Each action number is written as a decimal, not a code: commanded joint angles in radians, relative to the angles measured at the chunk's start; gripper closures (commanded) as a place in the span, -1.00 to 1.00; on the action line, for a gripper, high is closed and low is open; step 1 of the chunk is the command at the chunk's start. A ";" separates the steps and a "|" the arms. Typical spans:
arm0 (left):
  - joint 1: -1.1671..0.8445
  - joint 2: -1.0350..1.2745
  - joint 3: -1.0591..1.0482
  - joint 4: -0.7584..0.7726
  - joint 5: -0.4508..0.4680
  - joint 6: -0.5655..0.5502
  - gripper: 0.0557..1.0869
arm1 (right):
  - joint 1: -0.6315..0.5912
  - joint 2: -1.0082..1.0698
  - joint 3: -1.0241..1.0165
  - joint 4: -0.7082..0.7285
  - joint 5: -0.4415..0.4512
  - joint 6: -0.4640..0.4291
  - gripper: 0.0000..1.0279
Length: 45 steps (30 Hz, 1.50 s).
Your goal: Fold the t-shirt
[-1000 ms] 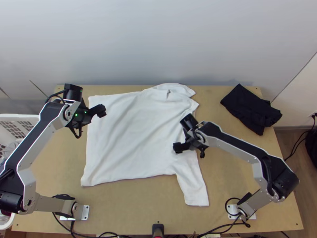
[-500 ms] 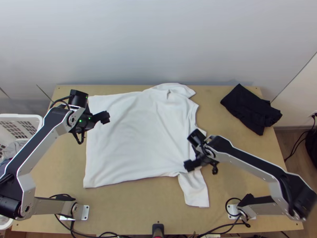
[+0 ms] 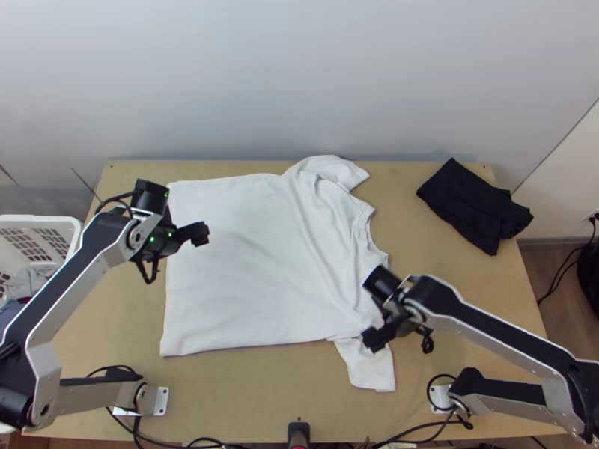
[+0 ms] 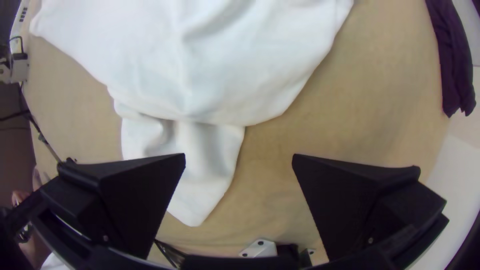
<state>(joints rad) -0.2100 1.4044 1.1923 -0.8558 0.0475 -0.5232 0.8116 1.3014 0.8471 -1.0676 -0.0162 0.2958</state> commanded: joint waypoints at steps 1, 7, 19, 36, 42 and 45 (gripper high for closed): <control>-0.012 -0.097 -0.025 -0.078 0.002 0.008 -0.93 | -0.123 -0.045 0.152 -0.060 0.001 0.009 -0.93; 0.031 -0.189 -0.008 -0.258 0.000 0.094 -0.93 | -0.141 -0.102 0.230 -0.075 0.036 0.008 -0.93; 0.055 -0.321 -0.158 -0.427 0.000 0.284 -0.92 | -0.354 -0.125 0.288 -0.040 -0.116 0.046 -0.93; -0.144 -0.400 -0.433 -0.379 -0.172 0.192 -0.90 | -0.285 -0.301 0.118 0.037 -0.057 0.097 -0.93; -0.230 -0.415 -0.488 -0.384 -0.184 0.132 -0.90 | -0.267 -0.298 0.122 0.035 -0.057 0.101 -0.93; -0.247 -0.413 -0.528 -0.374 -0.184 0.111 -0.90 | -0.264 -0.284 0.110 0.024 -0.057 0.103 -0.93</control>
<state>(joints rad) -0.3969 1.0012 0.7422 -1.2335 -0.1291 -0.3630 0.5365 1.0092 0.9771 -1.0325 -0.0757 0.3889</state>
